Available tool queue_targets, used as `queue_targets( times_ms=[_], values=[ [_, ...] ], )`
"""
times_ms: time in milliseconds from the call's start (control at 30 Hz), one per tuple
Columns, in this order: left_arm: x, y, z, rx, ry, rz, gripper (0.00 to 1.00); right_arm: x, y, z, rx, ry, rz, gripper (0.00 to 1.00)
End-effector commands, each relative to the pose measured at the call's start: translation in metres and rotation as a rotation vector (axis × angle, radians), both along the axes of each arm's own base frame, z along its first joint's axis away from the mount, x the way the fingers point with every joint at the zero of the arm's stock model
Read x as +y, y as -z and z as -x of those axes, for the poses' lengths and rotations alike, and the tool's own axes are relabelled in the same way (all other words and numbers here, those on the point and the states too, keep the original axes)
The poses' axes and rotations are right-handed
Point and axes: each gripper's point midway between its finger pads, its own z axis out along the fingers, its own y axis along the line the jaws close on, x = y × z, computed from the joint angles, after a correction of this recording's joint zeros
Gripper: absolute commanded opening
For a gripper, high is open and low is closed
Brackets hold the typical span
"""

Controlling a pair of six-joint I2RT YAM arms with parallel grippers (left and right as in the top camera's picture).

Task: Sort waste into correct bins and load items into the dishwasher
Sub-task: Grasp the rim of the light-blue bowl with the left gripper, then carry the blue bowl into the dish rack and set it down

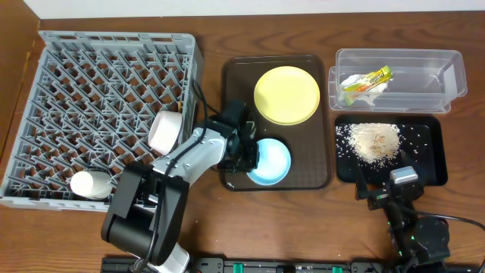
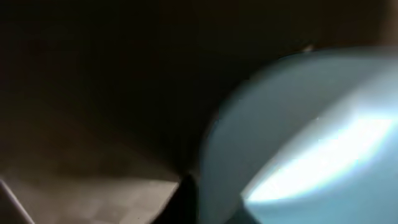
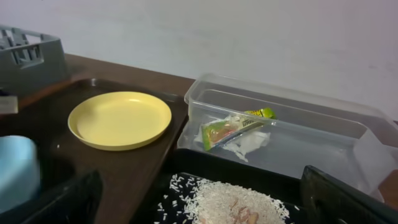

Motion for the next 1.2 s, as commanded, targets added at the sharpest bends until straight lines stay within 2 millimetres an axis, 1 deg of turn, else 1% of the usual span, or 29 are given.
queue_targets(
  times_ms=[0,67,100,167,267,300,367,433,500,600,667,733,767,900,1100,1167],
  values=[
    [0.005,-0.01,-0.011,-0.015,-0.067,-0.005,0.08,-0.001,0.002,0.0,0.006,0.003,-0.003,0.99],
    [0.011,-0.031,-0.022,-0.049,-0.097,0.005,0.08,-0.001,0.002,0.0,0.006,0.003,-0.003,0.99],
    [0.018,-0.046,-0.029,-0.079,-0.119,-0.006,0.07,-0.001,0.002,0.0,0.006,0.003,-0.003,0.99],
    [0.044,-0.076,-0.041,-0.158,-0.172,-0.086,0.07,-0.001,0.002,0.0,0.005,0.003,-0.003,0.99],
    [0.107,-0.13,-0.051,-0.338,-0.273,-0.327,0.08,-0.001,0.002,0.0,0.006,0.003,-0.003,0.99],
    [0.142,-0.159,-0.051,-0.438,-0.337,-0.477,0.08,-0.001,0.002,0.0,0.006,0.003,-0.003,0.99],
    [0.191,-0.202,-0.041,-0.576,-0.443,-0.709,0.08,-0.001,0.002,0.0,0.006,0.003,-0.003,0.99],
    [0.229,-0.241,-0.023,-0.669,-0.531,-0.925,0.08,-0.001,0.002,0.0,0.006,0.003,-0.003,0.99],
    [0.258,-0.277,-0.004,-0.739,-0.617,-1.124,0.08,-0.001,0.002,0.0,0.006,0.003,-0.003,0.99],
    [0.285,-0.314,0.016,-0.789,-0.714,-1.36,0.08,-0.001,0.002,0.0,0.006,0.003,-0.003,0.99],
    [0.295,-0.323,0.018,-0.767,-0.714,-1.447,0.08,-0.001,0.002,0.0,0.005,0.003,-0.003,0.99],
    [0.306,-0.322,0.013,-0.718,-0.699,-1.488,0.08,-0.001,0.002,0.0,0.006,0.003,-0.003,0.99],
    [0.318,-0.316,0.01,-0.658,-0.694,-1.528,0.08,-0.001,0.002,0.0,0.006,0.003,-0.003,0.99],
    [0.336,-0.292,0.002,-0.532,-0.667,-1.578,0.08,-0.001,0.002,0.0,0.006,0.003,-0.003,0.99],
    [0.34,-0.258,-0.021,-0.434,-0.58,-1.61,0.08,-0.001,0.002,0.0,0.005,0.003,-0.003,0.99],
    [0.34,-0.243,-0.029,-0.395,-0.537,-1.62,0.07,-0.001,0.002,0.0,0.005,0.003,-0.003,0.99]
  ],
)
